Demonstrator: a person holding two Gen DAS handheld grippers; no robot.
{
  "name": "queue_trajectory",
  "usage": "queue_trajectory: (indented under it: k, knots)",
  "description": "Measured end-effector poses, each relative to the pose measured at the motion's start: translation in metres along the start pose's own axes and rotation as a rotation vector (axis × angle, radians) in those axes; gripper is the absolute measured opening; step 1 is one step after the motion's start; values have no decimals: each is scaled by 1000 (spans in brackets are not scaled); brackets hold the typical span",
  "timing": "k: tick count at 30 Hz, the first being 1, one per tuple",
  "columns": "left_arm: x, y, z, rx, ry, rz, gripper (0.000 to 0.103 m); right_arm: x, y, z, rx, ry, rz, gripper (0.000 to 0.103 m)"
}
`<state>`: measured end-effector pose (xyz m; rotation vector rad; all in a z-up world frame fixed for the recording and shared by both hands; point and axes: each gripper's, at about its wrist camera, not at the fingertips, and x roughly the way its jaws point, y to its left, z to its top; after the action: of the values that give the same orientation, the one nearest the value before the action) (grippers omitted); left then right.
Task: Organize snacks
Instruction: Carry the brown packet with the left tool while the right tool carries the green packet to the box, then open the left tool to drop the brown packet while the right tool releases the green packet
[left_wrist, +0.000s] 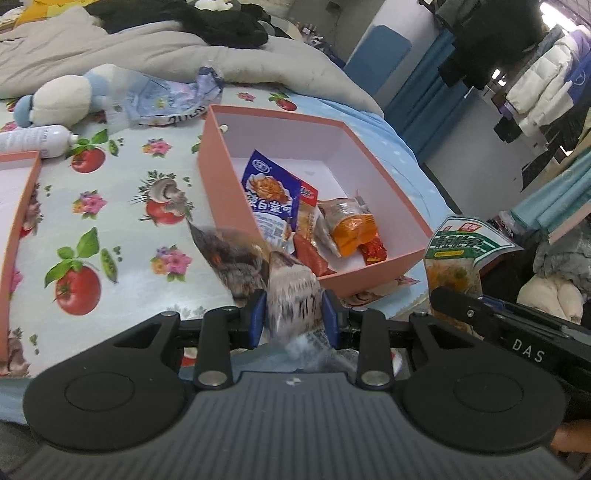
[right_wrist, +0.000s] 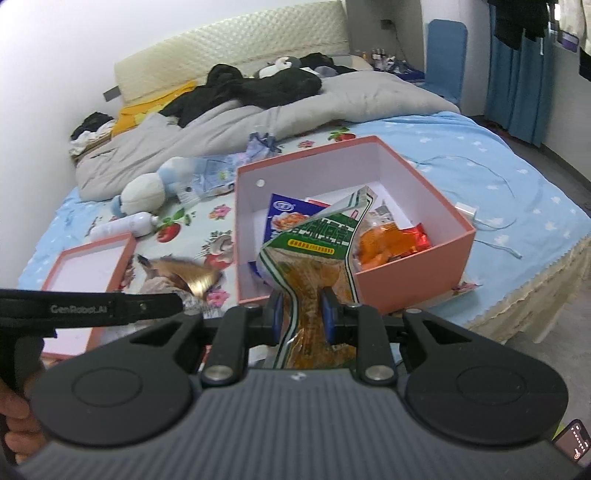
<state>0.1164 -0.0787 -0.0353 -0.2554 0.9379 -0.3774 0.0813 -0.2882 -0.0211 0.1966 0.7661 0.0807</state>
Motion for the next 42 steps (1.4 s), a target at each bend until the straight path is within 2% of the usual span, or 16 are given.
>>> queue_trajectory:
  k: [6, 12, 19, 25, 32, 42]
  knots:
    - [26, -2, 18, 23, 10, -3, 25, 23, -14, 8, 14, 22, -15, 25]
    - [37, -3, 38, 28, 3, 5, 23, 42, -26, 23, 31, 23, -14, 25]
    - [48, -14, 83, 60, -42, -26, 22, 69, -36, 54, 20, -3, -4, 25]
    - [91, -24, 119, 107, -29, -41, 22, 109, -49, 77, 39, 12, -13, 25]
    - [154, -15, 153, 109, 13, -20, 22, 156, -61, 90, 45, 57, -9, 25]
    - [218, -1, 165, 110, 95, -5, 23, 206, -74, 93, 51, 102, -28, 27]
